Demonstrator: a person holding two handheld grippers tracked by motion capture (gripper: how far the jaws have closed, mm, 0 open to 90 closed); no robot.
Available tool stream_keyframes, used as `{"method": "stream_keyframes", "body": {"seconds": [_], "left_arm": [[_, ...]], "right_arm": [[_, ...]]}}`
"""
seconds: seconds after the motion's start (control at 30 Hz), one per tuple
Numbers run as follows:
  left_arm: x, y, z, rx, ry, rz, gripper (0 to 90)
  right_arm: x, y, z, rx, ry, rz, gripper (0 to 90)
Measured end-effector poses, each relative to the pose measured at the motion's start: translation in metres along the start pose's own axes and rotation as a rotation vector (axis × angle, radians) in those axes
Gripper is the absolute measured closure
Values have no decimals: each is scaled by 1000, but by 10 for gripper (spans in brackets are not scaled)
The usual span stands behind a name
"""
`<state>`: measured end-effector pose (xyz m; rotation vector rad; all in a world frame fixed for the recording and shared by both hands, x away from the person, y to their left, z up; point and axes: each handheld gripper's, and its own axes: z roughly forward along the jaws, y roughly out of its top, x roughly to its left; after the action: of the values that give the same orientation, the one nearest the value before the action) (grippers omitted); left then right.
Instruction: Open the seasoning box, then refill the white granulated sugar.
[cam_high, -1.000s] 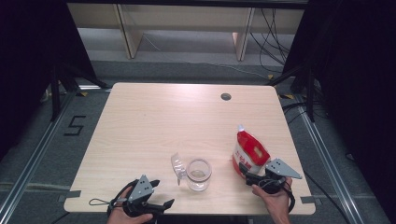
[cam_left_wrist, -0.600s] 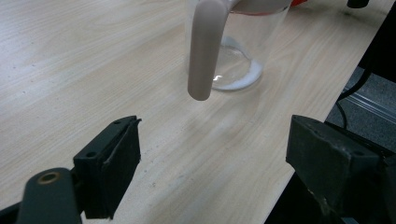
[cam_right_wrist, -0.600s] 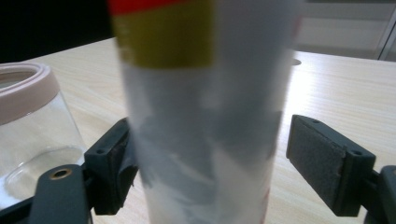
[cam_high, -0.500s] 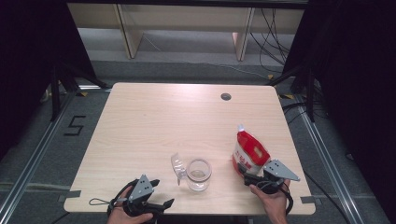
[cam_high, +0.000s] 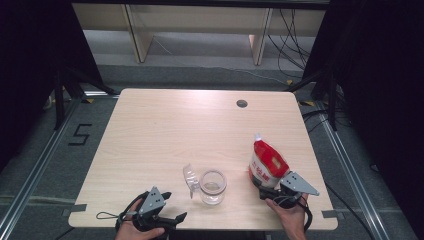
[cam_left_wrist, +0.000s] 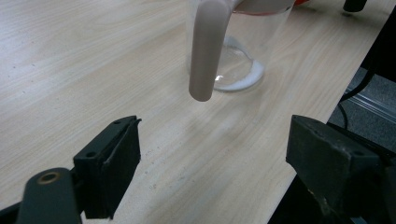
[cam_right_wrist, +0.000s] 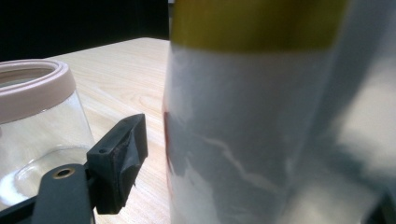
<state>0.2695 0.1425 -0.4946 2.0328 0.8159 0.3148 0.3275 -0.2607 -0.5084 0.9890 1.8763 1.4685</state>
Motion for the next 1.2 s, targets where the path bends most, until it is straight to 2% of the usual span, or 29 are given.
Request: {"method": "stream_keyframes", "body": {"seconds": [0.03,0.07,0.1,0.13,0.2,0.23,0.27,0.3,0.33,0.37,0.4,0.53,0.57,0.6,0.63,0.67,0.7,0.73,0.77,0.8,0.83,0.87,0.9,0.93,0.97,1.0,1.03,1.07,1.2], "left_arm": [[-2,0,1,-17,-10,-19,173],[-2,0,-1,-1,1,-19,173],[-2,0,0,-12,-10,-24,174],[-3,0,0,-19,-12,-30,173],[-1,1,-1,-11,-9,-8,174],[0,1,-1,-11,-10,0,174],[0,1,-1,-10,-10,0,173],[0,1,-1,-10,-10,1,174],[0,1,-1,-11,-11,1,174],[-2,0,0,-16,-12,-30,174],[-3,0,-1,-9,-13,-28,174],[-2,0,-1,0,-15,-21,173],[-2,0,-1,-1,-14,-20,173],[-2,0,-1,-3,-13,-21,174],[-2,1,-1,-3,-13,-21,174],[-3,0,0,-25,-10,-30,174],[-3,0,0,-21,-14,-19,174],[-1,1,-2,5,-11,-1,173],[-1,1,-2,1,-1,0,174],[-3,1,-1,-16,-20,-20,173],[-2,1,-2,-9,-23,-18,174],[-1,1,-2,-1,-17,-8,173],[-2,0,-2,-5,-20,-17,174],[-2,0,0,-22,-10,-19,173],[-3,0,0,-24,-9,-20,174],[-2,0,-1,-10,-18,-17,173],[-2,0,-1,-5,-20,-17,174],[-2,0,-1,2,-19,-10,174],[-2,1,-1,-5,-19,-19,174]], "right_arm": [[0,0,1,-12,10,12,218],[-1,-1,2,-23,-4,-8,216],[0,-1,2,-22,1,18,218],[-1,-2,2,-25,-9,11,222],[-2,-3,3,-22,-12,6,224],[-2,-3,3,-22,1,21,225],[-2,-3,4,-27,8,11,226],[-1,-3,4,-41,4,26,226],[-2,-3,5,-31,7,8,230],[-2,-3,5,-31,7,8,230],[-1,-3,4,-31,-1,19,231],[-4,-3,5,-35,-7,6,235],[-3,-4,7,-55,-3,28,240],[-5,-3,6,-54,-19,-3,243],[-3,-3,8,-62,-3,24,250],[-3,-3,8,-59,-2,25,264],[-4,-3,8,-61,-3,13,271],[-4,-4,7,-54,-8,22,277],[-4,-4,8,-72,-6,26,288],[-7,-4,8,-68,4,9,290],[-6,-4,7,-60,-12,15,290],[-6,-4,7,-59,-12,11,290],[-5,-4,7,-68,-3,23,293],[-7,-3,8,-73,8,5,304],[-5,-4,7,-64,-2,17,312],[-6,-4,8,-77,0,21,332],[-7,-4,9,-87,45,32,356],[-7,-3,8,-78,18,31,381],[-8,-3,9,-90,22,21,406]]}}
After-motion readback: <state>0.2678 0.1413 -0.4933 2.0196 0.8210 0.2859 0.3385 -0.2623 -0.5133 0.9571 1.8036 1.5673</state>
